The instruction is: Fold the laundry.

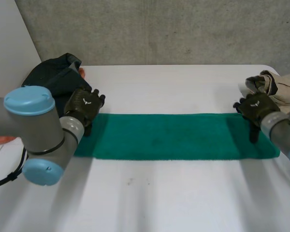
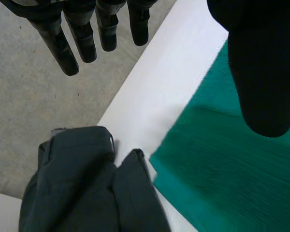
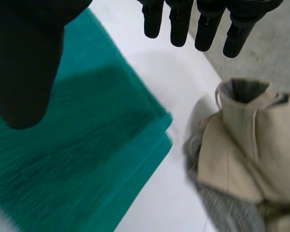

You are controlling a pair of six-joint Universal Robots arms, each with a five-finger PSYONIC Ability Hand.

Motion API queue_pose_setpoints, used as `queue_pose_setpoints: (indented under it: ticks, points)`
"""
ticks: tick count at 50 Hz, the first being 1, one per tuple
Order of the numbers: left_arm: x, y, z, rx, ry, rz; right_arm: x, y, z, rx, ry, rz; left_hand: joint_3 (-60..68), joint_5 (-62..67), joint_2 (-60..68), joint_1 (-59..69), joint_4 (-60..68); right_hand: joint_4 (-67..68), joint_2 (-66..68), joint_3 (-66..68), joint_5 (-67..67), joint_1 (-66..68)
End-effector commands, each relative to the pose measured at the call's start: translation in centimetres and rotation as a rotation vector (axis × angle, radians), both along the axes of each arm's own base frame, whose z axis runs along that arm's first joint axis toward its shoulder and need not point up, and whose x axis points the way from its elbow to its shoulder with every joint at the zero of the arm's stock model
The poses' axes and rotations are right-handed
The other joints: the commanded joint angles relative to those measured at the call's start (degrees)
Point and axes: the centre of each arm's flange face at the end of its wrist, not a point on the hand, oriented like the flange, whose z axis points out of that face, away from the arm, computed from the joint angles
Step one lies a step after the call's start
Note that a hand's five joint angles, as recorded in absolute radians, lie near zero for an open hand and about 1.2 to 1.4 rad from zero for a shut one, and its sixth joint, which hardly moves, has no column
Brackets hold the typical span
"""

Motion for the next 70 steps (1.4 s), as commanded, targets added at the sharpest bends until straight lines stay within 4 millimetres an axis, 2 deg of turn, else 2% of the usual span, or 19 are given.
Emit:
queue_pose_setpoints:
  ticks: [1,14,15,16,22,27,30,32,40,44,45,48,53,59,60,61,64,67,70]
  points:
    - [0.8,2.8,1.6,0.050,0.128,-0.023,-3.4,2.3,0.1,0.074,-0.081,-0.056,-2.40,-2.73,-1.96,-0.89,-1.67,3.18,3.51,3.41,3.00,2.88]
    - [0.6,4.0,2.1,0.108,0.262,-0.065,-5.4,1.0,-5.1,0.100,-0.099,-0.057,-2.35,-2.69,-1.92,-0.84,-1.62,21.67,22.00,21.90,21.49,21.37]
    - [0.6,4.0,2.1,0.110,0.263,-0.066,-5.4,0.9,-5.2,0.095,-0.098,-0.056,-2.35,-2.69,-1.92,-0.84,-1.62,31.70,32.04,31.94,31.52,31.40]
    - [0.5,4.1,2.1,0.110,0.262,-0.066,-5.7,0.5,-5.1,0.075,-0.093,-0.066,-2.35,-2.69,-1.92,-0.84,-1.62,67.05,67.38,67.28,66.87,66.75]
    - [0.6,4.2,2.8,0.093,0.269,-0.066,-8.4,-0.8,-4.5,0.020,-0.027,-0.144,-2.40,-2.73,-1.96,-0.89,-1.67,67.41,67.74,67.64,67.23,67.10]
    - [0.9,4.5,3.5,0.075,0.276,-0.065,-15.2,-2.6,-3.1,-0.042,0.126,-0.280,-2.40,-2.73,-1.96,-0.89,-1.67,67.41,67.74,67.64,67.23,67.10]
    - [1.1,4.7,4.0,0.065,0.282,-0.065,-17.8,-3.1,-2.2,-0.075,0.223,-0.315,-2.40,-2.73,-1.96,-0.89,-1.67,67.41,67.74,67.64,67.23,67.10]
    - [1.2,4.9,4.2,0.061,0.283,-0.063,-17.7,-3.0,-2.1,-0.078,0.246,-0.303,-2.40,-2.73,-1.96,-0.89,-1.67,67.41,67.74,67.64,67.23,67.10]
    - [1.9,5.1,4.9,0.045,0.290,-0.046,-6.1,-1.6,3.1,-0.283,0.077,-0.047,-2.40,-2.73,-1.96,-0.89,-1.67,67.41,67.74,67.64,67.23,67.10]
    - [2.0,5.2,5.3,0.033,0.295,-0.045,1.9,1.3,4.8,-0.389,-0.016,0.179,-2.40,-2.73,-1.96,-0.89,-1.67,67.41,67.74,67.64,67.23,67.10]
    - [2.1,5.3,5.4,0.034,0.296,-0.045,5.4,3.1,4.9,-0.422,-0.043,0.292,-2.40,-2.73,-1.96,-0.89,-1.67,67.41,67.74,67.64,67.23,67.10]
    - [2.2,5.3,5.6,0.033,0.307,-0.039,9.9,6.3,5.0,-0.466,-0.080,0.453,-2.40,-2.73,-1.96,-0.89,-1.67,67.41,67.74,67.64,67.23,67.10]
    - [2.2,5.6,5.3,0.049,0.319,-0.037,17.8,13.1,0.4,-0.441,-0.119,0.760,-2.40,-2.73,-1.96,-0.89,-1.67,67.41,67.74,67.64,67.23,67.10]
    - [1.9,5.8,4.8,0.064,0.319,-0.051,21.4,17.5,-4.7,-0.366,-0.082,0.918,-2.40,-2.73,-1.96,-0.89,-1.67,67.41,67.74,67.64,67.23,67.10]
    - [1.8,5.8,4.8,0.062,0.320,-0.053,21.5,17.7,-5.3,-0.357,-0.069,0.921,-2.40,-2.73,-1.96,-0.89,-1.67,59.31,59.64,59.54,59.13,59.00]
    - [1.8,5.7,4.9,0.060,0.321,-0.053,21.4,17.7,-6.1,-0.347,-0.052,0.919,-2.40,-2.73,-1.96,-0.89,-1.67,33.41,33.75,33.65,33.23,33.11]
    - [1.4,5.6,4.8,0.061,0.321,-0.062,21.0,17.2,-6.0,-0.342,-0.035,0.875,-2.40,-2.73,-1.96,-0.89,-1.67,-2.10,-1.77,-1.87,-2.28,-2.40]
    - [0.1,6.2,4.7,0.066,0.322,-0.106,19.7,16.3,-4.7,-0.297,-0.047,0.734,-2.40,-2.73,-1.96,-0.89,-1.67,-2.59,-2.26,-2.36,-2.77,-2.90]
    - [-1.1,7.1,5.1,0.060,0.326,-0.150,16.1,13.6,-2.4,-0.206,-0.112,0.516,-2.40,-2.73,-1.96,-0.89,-1.67,-2.59,-2.26,-2.36,-2.77,-2.90]
